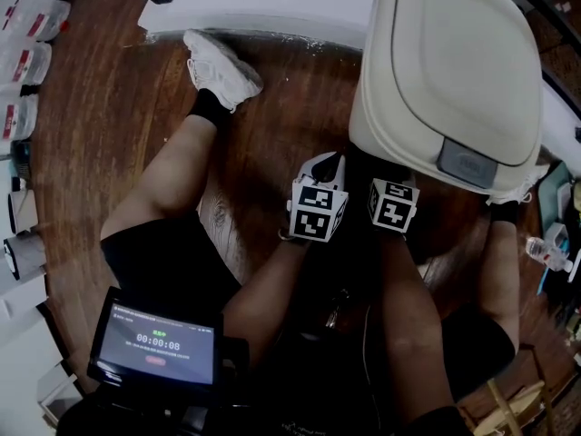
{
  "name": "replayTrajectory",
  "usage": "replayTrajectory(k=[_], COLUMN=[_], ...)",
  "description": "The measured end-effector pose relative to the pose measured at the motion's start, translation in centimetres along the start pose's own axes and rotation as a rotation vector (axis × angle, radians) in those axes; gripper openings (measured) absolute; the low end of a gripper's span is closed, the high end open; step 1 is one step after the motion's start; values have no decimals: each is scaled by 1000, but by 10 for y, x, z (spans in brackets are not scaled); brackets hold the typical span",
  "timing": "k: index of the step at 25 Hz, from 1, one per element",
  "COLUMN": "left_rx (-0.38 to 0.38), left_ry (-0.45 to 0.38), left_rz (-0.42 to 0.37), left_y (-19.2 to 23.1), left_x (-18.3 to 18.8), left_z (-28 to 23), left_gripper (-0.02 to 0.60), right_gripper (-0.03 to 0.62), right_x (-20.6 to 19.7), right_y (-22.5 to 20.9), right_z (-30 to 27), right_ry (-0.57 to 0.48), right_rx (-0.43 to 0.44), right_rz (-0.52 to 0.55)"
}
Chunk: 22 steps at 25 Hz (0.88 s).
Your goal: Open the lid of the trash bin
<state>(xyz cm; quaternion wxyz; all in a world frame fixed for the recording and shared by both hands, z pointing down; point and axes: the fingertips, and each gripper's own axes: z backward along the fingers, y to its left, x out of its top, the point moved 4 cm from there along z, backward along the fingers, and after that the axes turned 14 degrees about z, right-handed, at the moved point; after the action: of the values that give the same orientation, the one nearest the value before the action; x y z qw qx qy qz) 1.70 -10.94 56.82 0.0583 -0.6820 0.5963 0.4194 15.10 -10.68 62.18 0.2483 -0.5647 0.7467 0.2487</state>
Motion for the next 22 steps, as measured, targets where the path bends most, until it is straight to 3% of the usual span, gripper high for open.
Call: replayTrajectory(k=[22], left_rx=[-1], left_ry=[13], left_rz=[2], left_y=[0], left_x=[-5], left_z=[0], left_gripper=[-2], right_gripper=[5], right_x=[-4], right_y=[-1], right_z=[-5], right_ry=[29], right_rx=[-8], right_rz=[-6])
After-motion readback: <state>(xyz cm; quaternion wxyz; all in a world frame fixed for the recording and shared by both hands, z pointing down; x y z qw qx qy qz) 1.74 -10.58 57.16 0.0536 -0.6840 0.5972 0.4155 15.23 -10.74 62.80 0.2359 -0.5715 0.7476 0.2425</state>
